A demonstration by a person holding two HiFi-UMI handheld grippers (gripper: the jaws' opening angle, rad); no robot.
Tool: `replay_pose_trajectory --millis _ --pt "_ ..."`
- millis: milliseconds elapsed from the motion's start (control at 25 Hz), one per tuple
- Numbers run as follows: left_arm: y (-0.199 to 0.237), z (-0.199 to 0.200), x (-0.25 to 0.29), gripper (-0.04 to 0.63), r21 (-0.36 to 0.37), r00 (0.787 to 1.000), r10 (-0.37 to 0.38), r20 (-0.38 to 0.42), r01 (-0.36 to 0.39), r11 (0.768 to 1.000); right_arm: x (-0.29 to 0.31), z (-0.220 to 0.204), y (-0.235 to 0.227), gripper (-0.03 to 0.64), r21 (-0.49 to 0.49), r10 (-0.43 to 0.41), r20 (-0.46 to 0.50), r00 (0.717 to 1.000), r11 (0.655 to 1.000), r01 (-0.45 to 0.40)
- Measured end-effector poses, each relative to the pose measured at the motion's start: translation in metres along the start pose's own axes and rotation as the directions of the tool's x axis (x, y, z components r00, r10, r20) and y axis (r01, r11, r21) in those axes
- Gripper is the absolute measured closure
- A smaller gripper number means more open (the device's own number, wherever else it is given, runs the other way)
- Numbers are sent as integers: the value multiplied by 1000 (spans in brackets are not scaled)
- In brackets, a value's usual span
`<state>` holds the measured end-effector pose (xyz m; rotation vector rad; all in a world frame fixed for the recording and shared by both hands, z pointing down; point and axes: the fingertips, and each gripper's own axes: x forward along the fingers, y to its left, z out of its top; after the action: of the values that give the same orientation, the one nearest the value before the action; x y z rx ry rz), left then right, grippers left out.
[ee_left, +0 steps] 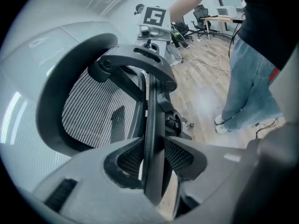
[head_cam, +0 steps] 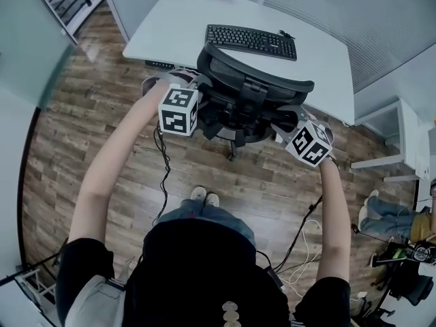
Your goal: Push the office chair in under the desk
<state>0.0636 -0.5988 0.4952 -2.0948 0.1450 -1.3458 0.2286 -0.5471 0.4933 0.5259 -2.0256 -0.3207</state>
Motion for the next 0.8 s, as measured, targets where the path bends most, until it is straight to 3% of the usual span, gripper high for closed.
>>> replay_pose_trajectory --millis 160,240,360,440,560,680,800 --pt "2 0 -13 463 3 990 140 21 -140 990 -14 9 -2 479 15 -49 57 997 999 48" --pt "5 -2 -25 492 -39 976 213 39 -212 976 -28 17 -5 491 44 -87 105 991 996 82" --pt "17 -4 -46 584 -150 933 352 70 -339 929 -47 27 -7 506 140 -158 194 968 981 132" --pt "26 -2 -61 586 -245 894 438 92 -406 881 -58 33 -9 525 226 -220 257 941 960 163" --pt "41 3 -87 586 -422 823 554 126 -461 781 -79 40 -19 559 386 -350 353 868 899 206" --pt "57 7 -110 586 -612 734 665 139 -464 640 -99 44 -32 588 529 -491 409 769 814 239" --pt "68 9 -129 588 -767 646 748 149 -402 500 -114 43 -41 605 642 -605 421 676 725 249"
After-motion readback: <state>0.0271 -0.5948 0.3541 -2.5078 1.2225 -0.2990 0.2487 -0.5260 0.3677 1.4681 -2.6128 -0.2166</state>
